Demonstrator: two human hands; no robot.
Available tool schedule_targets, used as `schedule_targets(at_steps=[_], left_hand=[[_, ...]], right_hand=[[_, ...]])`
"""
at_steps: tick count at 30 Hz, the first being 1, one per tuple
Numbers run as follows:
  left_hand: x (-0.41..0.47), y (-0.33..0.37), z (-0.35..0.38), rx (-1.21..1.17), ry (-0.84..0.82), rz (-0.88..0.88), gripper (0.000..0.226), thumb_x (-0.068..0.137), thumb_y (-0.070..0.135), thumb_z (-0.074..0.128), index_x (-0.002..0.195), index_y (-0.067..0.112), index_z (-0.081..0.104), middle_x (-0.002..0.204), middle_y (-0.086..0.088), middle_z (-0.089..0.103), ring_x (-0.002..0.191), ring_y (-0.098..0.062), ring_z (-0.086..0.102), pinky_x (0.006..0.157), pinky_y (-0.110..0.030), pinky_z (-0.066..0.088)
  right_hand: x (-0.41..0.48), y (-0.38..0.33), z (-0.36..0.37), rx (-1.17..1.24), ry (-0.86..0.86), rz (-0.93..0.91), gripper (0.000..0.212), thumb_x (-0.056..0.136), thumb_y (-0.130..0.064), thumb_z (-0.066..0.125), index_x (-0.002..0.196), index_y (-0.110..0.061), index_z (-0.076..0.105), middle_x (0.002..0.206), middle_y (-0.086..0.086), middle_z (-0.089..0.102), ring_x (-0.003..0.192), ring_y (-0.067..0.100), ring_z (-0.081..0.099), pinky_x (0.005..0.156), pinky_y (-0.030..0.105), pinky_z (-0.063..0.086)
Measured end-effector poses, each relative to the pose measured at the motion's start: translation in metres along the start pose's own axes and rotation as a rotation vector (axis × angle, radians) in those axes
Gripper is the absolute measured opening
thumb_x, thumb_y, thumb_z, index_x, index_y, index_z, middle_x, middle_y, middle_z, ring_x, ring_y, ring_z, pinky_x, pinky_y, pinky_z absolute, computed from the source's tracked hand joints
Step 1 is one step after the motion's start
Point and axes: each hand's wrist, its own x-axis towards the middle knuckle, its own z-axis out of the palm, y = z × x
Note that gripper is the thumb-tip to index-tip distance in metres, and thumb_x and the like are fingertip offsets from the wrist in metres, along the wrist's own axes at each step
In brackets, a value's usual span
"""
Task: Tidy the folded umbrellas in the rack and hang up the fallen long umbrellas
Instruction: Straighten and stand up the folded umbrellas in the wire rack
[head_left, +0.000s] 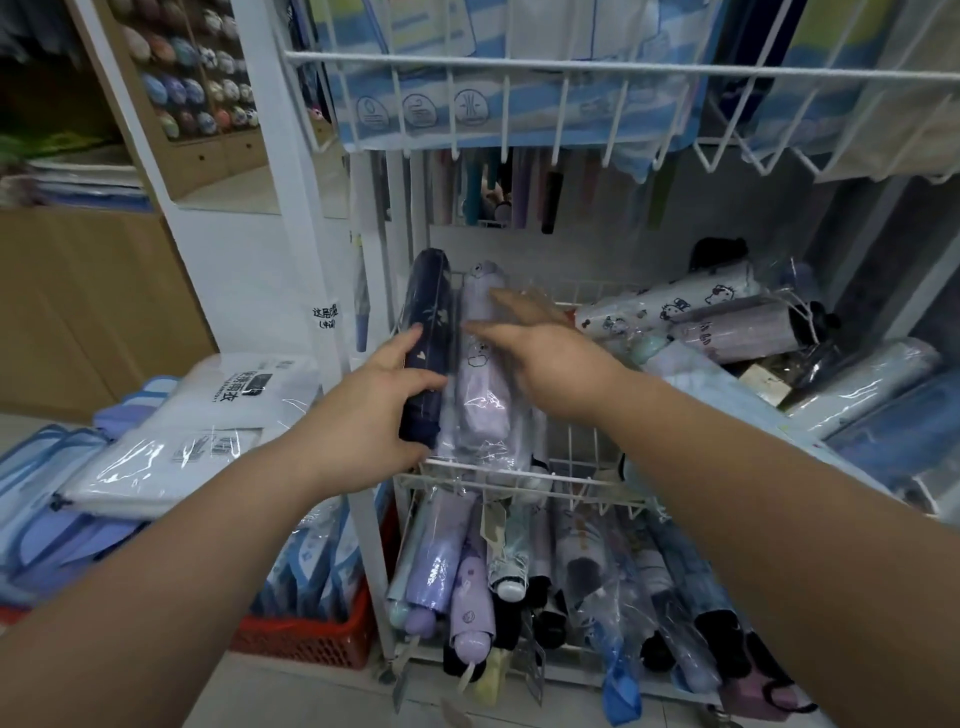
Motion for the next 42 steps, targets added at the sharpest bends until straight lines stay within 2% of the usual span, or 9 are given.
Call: schedule_targets(at_steps=[4,11,15,21,26,30,33,38,42], left_hand=[[-0.001,0.007,0.005,0.026,-0.001,-0.018,0.081,0.072,0.033,0.082,0.146,0.027,0.049,0.169,-0.001,0.005,0.154,-0.018,0.015,0.122,-0.037,0.026],[0.003,0.022,0.012,-0.070,0.148,-0.097,0.058,0.095,0.035,0.056,0.151,0.028,0.041,0.165,-0.003,0.025,0.153,-0.019,0.019,0.125,-0.038,0.016],[0.006,0.050,0.013,-0.035,0.262,-0.050,0.052,0.098,0.041,0.054,0.147,0.023,0.048,0.158,-0.004,0.038,0.148,-0.025,0.027,0.123,-0.039,0.020],[0.015,0.112,0.026,-0.127,0.229,0.141,0.050,0.093,0.045,0.054,0.138,0.023,0.056,0.133,0.004,0.055,0.126,-0.016,0.048,0.109,-0.032,0.037],[0.034,0.161,0.060,-0.267,-0.011,0.057,0.050,0.093,0.049,0.061,0.140,0.037,0.050,0.134,0.008,0.053,0.119,-0.015,0.053,0.096,-0.030,0.044],[0.047,0.173,0.082,-0.285,-0.178,-0.037,0.072,0.080,0.065,0.064,0.144,0.038,0.044,0.143,0.006,0.052,0.126,-0.016,0.053,0.101,-0.031,0.044],[0.048,0.175,0.092,-0.229,-0.207,-0.064,0.072,0.084,0.051,0.071,0.147,0.037,0.040,0.142,0.004,0.054,0.115,-0.015,0.058,0.091,-0.027,0.046],[0.049,0.179,0.094,-0.294,-0.190,-0.127,0.067,0.084,0.031,0.070,0.144,0.041,0.042,0.126,0.003,0.060,0.086,-0.013,0.068,0.078,-0.040,0.061],[0.050,0.185,0.094,-0.342,-0.136,-0.143,0.059,0.088,0.018,0.060,0.143,0.036,0.049,0.117,-0.002,0.064,0.067,-0.016,0.066,0.056,-0.032,0.055]], right_hand=[[-0.007,0.005,0.015,0.327,0.066,0.166,0.059,0.095,-0.026,0.055,0.152,-0.034,0.039,0.156,0.000,0.043,0.141,0.020,0.042,0.116,0.028,0.034],[0.005,0.000,0.020,0.028,-0.119,0.181,0.073,0.093,-0.069,0.037,0.156,-0.046,0.009,0.165,-0.004,0.025,0.149,0.032,0.025,0.117,0.053,0.027],[-0.009,-0.004,0.007,-0.027,-0.080,0.185,0.070,0.097,-0.063,0.041,0.158,-0.039,0.016,0.162,0.001,0.032,0.146,0.033,0.028,0.115,0.049,0.032],[-0.073,0.036,-0.040,-0.107,0.144,0.307,0.055,0.089,-0.061,0.057,0.132,-0.028,0.059,0.121,0.010,0.064,0.116,0.033,0.057,0.098,0.042,0.048],[-0.145,0.077,-0.070,-0.076,0.075,0.445,0.058,0.082,-0.058,0.069,0.134,-0.036,0.058,0.124,0.005,0.058,0.115,0.024,0.058,0.097,0.030,0.043],[-0.172,0.099,-0.073,-0.022,-0.056,0.457,0.076,0.073,-0.064,0.072,0.143,-0.045,0.046,0.131,-0.002,0.055,0.114,0.019,0.057,0.095,0.029,0.044],[-0.183,0.104,-0.069,-0.002,-0.086,0.455,0.088,0.074,-0.058,0.076,0.150,-0.049,0.032,0.145,-0.005,0.052,0.122,0.021,0.055,0.093,0.028,0.044],[-0.186,0.103,-0.062,0.135,-0.052,0.482,0.081,0.084,-0.041,0.073,0.152,-0.049,0.029,0.137,-0.002,0.056,0.099,0.014,0.050,0.080,0.023,0.036],[-0.187,0.102,-0.061,0.203,-0.018,0.500,0.077,0.085,-0.038,0.072,0.151,-0.049,0.032,0.133,-0.007,0.056,0.100,0.013,0.054,0.081,0.023,0.039]])
